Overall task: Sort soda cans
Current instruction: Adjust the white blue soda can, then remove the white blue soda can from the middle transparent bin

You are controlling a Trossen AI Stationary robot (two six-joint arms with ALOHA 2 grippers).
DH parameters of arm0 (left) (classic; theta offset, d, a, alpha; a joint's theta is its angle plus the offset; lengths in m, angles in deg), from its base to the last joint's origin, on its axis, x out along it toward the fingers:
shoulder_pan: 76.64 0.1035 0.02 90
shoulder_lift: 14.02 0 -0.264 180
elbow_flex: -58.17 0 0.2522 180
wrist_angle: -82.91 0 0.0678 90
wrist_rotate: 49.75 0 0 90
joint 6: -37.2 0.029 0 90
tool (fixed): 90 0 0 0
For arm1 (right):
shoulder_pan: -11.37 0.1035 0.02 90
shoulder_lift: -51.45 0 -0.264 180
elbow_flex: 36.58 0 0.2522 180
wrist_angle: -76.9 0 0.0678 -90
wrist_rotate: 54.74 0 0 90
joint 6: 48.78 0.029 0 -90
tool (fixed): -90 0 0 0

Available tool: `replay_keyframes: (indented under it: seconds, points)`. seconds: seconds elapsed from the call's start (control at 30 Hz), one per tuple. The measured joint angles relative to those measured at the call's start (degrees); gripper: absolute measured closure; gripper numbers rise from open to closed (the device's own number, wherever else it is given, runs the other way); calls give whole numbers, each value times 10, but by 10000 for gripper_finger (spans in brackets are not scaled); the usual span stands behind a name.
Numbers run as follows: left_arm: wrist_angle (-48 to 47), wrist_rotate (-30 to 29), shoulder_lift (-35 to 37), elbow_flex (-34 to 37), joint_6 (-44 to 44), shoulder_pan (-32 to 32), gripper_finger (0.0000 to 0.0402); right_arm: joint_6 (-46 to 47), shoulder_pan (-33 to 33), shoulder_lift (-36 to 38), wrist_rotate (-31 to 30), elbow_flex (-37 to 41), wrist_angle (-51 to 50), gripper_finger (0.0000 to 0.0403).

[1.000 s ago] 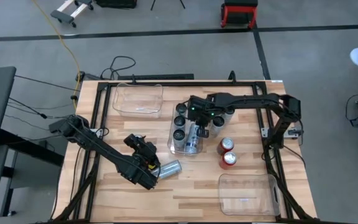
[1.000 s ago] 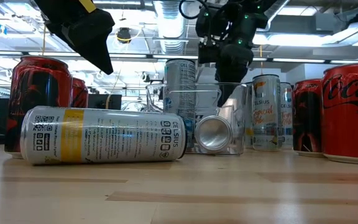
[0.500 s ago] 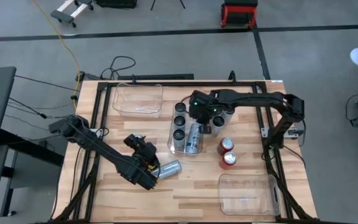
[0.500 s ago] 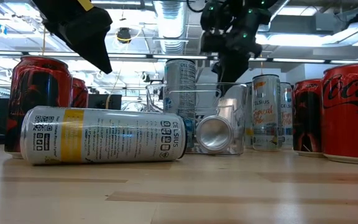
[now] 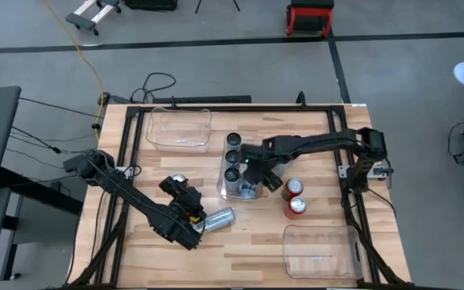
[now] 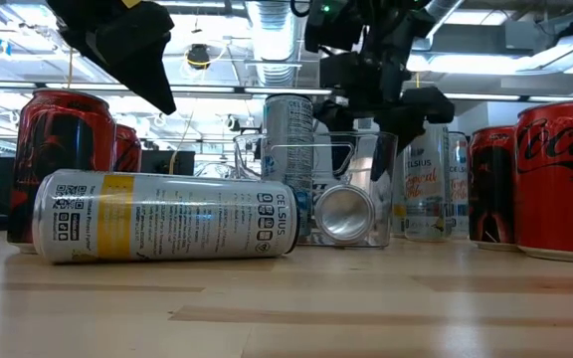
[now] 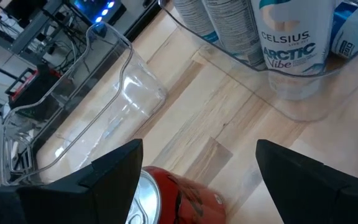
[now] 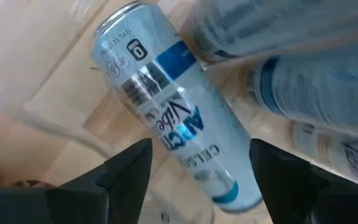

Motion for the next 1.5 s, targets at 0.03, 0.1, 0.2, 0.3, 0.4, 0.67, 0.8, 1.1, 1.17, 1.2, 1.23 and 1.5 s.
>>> replay_keyframes:
  seconds: [0.03, 0.1, 0.2, 0.3, 0.4, 0.67, 0.8, 1.1, 1.17, 1.2, 1.23, 1.5]
  points:
    - [0, 0, 0, 0, 0, 0, 95, -4, 2, -5, -1, 0, 2, 113]
    - [0, 0, 0, 0, 0, 0, 95, -13, 2, -14, -1, -1, 3, 112]
    - [0, 1, 0, 0, 3, 1, 95, -23, -3, -16, 0, -1, 2, 112]
    - [0, 0, 0, 0, 6, 1, 95, -42, -10, -16, 4, -1, 2, 112]
    - [0, -2, 0, 0, 10, 3, 95, -47, -19, -16, 8, -1, -6, 112]
    - [0, -2, 0, 0, 14, 3, 95, -145, -22, -15, -1, -1, -4, 112]
    - [1, -2, 0, 0, 14, 4, 95, -171, -22, -17, -6, 0, -2, 112]
    - [2, -9, 0, 0, 15, 3, 95, -168, -22, -63, -4, -4, 24, 112]
    - [2, -8, 0, 0, 15, 3, 95, -165, -19, -66, -4, -4, 23, 112]
    - [2, -8, 0, 0, 16, 2, 95, -162, -17, -66, -4, -4, 23, 112]
    - [2, -8, 0, 0, 18, 1, 95, -156, -17, -66, -3, -4, 22, 112]
    - [2, -4, 0, 0, 27, 1, 95, -108, -7, -60, 19, -2, 26, 112]
